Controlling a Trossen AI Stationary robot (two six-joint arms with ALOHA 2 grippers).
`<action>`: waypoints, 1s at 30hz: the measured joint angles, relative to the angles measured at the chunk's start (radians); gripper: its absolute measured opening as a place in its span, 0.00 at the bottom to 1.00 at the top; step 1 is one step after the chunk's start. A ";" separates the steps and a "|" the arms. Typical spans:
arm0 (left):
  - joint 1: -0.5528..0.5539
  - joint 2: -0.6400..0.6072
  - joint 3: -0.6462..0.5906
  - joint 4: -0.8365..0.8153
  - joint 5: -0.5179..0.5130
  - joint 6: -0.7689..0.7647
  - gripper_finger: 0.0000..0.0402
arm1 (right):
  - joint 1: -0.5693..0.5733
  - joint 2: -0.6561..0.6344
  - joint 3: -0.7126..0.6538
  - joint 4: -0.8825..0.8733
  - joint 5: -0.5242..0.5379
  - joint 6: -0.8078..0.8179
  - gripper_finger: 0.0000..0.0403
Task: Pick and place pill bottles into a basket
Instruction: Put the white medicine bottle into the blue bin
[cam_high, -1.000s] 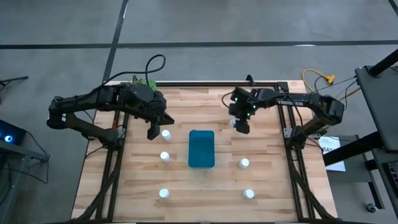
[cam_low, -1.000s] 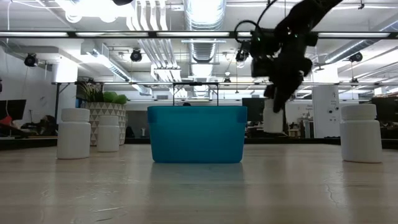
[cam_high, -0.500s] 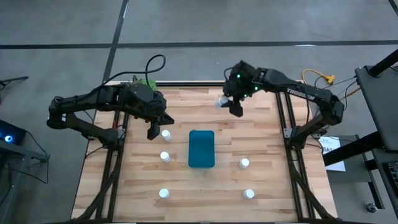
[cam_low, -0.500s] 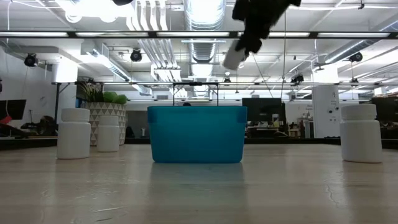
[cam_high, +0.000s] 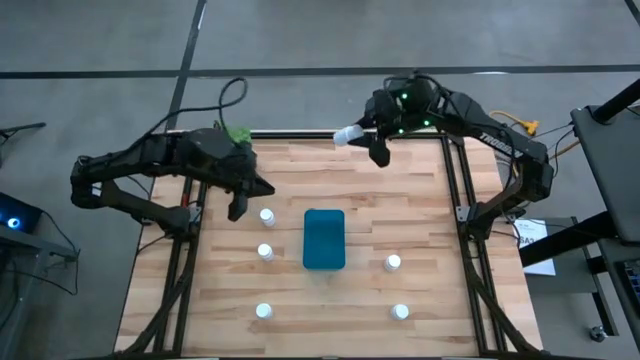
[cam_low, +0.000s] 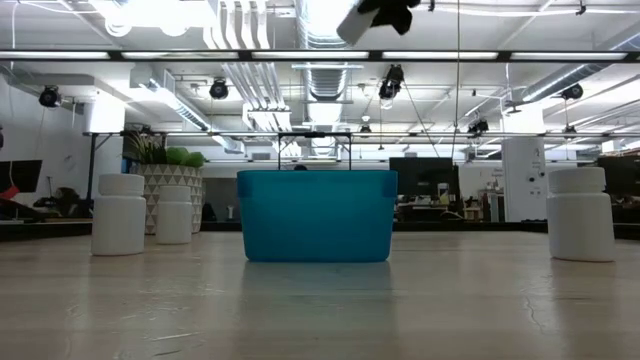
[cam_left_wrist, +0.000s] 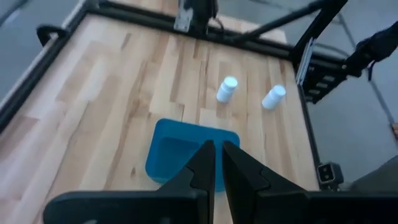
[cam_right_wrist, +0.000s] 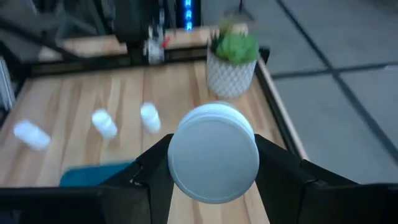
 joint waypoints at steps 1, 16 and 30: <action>0.000 -0.015 0.000 0.004 -0.018 -0.007 0.03 | 0.001 0.000 0.009 0.019 -0.005 0.015 0.44; 0.000 -0.228 -0.010 0.350 -0.301 -0.024 0.03 | 0.048 0.000 0.032 0.300 -0.111 0.138 0.44; 0.000 -0.139 -0.015 0.405 -0.309 -0.024 0.03 | 0.229 0.054 0.018 0.229 -0.094 0.148 0.44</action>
